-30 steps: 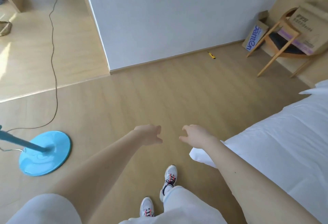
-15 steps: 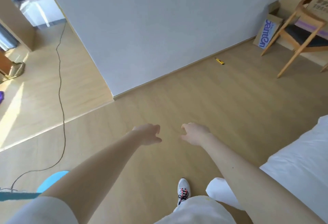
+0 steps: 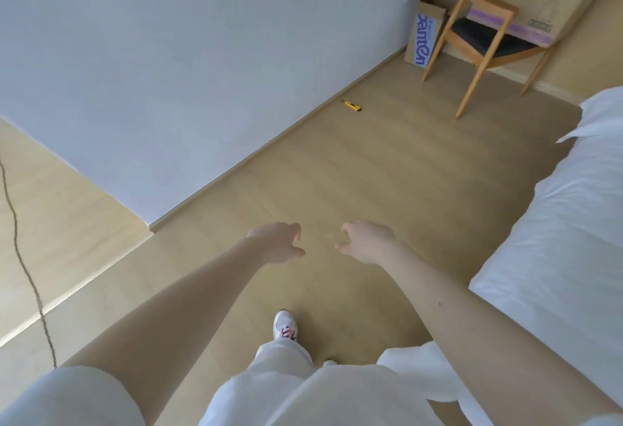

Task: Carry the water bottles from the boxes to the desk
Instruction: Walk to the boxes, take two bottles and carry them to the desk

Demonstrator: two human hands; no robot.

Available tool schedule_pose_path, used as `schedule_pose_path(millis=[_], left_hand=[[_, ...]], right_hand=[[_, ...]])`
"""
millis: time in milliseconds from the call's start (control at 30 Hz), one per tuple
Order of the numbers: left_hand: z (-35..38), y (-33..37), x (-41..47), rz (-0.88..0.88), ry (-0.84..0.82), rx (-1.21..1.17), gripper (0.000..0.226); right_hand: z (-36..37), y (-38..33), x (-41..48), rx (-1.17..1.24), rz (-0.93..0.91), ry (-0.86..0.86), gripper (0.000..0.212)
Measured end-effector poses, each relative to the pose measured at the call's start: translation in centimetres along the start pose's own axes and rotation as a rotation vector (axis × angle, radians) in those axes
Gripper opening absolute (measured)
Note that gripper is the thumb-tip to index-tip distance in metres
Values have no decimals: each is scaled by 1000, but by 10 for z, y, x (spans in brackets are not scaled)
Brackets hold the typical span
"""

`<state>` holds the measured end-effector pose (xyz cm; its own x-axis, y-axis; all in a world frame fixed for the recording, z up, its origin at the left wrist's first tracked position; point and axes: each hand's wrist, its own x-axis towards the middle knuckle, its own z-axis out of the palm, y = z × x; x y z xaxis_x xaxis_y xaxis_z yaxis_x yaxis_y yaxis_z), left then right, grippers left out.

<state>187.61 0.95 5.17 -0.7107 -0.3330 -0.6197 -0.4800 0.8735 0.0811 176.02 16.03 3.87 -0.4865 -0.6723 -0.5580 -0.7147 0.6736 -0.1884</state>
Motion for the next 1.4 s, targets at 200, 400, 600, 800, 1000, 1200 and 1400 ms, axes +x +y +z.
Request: schedule_pose_path(millis=[200,400,600,800,1000,1200,1400], left_hand=[[-45,26,72,138,9,49,41],[-100,37,152,242,-15,115,42],[-170,22,230,304,1,134,40],[-222,23,298,363,5,162,41],[-252,65,344,457,-20,220,40],[-278,116,391,481,-43,268,39],[-322,189,452,434,-42,306,38]], right_hand=[[-27,40,30,67,155,26,50],[-75,66,83,124,280,17,50],[-143,73,147,130,336,49,48],[-191,89,193,148,401,86,49],[-215,130,213,192,470,92,47],[-234,195,245,252,490,90,46],[-275,289,276,277,458,133,46]])
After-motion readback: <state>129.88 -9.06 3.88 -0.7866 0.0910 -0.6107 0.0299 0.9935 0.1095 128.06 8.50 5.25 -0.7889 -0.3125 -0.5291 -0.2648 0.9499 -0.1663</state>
